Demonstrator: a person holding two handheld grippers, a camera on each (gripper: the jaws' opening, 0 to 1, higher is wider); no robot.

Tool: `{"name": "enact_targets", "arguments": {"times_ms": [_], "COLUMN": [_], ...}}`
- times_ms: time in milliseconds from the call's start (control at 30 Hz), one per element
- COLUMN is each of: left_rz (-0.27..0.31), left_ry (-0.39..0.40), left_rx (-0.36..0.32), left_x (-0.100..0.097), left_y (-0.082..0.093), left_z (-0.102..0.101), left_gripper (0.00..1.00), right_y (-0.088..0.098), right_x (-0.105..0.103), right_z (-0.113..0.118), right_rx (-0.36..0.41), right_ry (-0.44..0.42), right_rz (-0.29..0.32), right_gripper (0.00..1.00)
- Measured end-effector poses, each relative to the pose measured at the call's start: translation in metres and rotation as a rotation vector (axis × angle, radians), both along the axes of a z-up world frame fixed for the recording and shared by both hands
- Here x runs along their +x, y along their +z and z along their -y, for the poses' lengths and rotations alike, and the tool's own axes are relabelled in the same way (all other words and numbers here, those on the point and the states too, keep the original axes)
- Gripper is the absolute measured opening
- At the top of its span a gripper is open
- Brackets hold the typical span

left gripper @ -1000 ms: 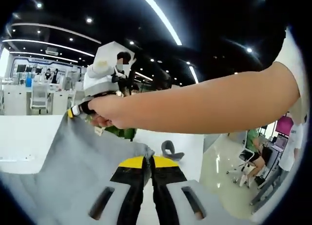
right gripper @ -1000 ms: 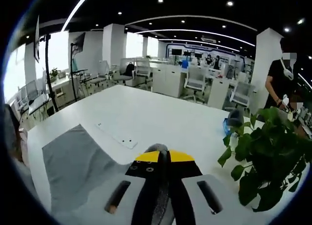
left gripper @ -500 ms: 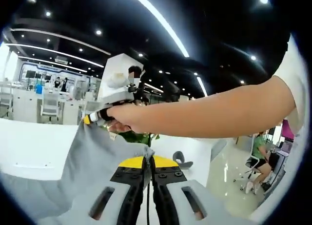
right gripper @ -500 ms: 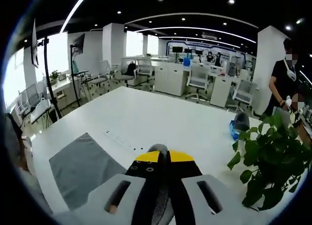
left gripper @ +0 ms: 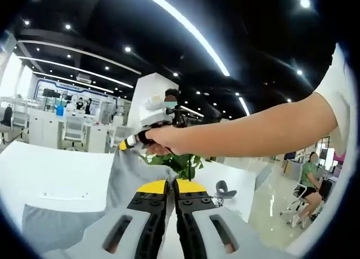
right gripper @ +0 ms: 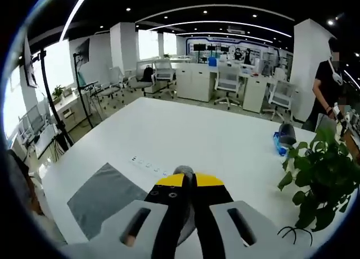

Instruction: Fold the towel on the table until its edges align and the towel forms a compact rectangular stack.

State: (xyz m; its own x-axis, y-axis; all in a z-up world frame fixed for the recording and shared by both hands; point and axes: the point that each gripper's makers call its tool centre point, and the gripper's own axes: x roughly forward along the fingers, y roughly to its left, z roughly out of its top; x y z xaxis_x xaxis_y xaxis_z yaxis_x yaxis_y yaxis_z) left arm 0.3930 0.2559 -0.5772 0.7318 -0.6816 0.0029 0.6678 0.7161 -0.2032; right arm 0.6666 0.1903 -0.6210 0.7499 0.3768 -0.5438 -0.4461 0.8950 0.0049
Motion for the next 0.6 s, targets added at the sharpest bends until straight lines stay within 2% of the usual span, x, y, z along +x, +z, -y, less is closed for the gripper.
{"name": "enact_targets", "arguments": {"times_ms": [100,233,333,600], "left_rz": [0.007,-0.002,-0.001,0.003], "left_ry": [0.01,0.024,0.039,0.076], "left_rx": [0.025,0.023,0.031,0.071], "left_x": [-0.001,-0.001,-0.001,-0.002], "left_y": [-0.003,-0.007,-0.009,-0.021], "left_z": [-0.02,-0.042,-0.058,-0.104], "left_gripper": [0.04,0.04,0.04,0.04], "right_y": [0.002,0.001,-0.001,-0.013], "right_x": [0.002,0.003,0.006,0.01], "right_z": [-0.023,-0.05,-0.063,-0.11], "right_rx": [-0.004,0.0,-0.002,0.002], "right_ry": [0.015,0.029,0.034,0.063], "right_rz": [0.006,0.006,0.006,-0.007], "right_gripper": [0.02,0.02,0.02,0.02]}}
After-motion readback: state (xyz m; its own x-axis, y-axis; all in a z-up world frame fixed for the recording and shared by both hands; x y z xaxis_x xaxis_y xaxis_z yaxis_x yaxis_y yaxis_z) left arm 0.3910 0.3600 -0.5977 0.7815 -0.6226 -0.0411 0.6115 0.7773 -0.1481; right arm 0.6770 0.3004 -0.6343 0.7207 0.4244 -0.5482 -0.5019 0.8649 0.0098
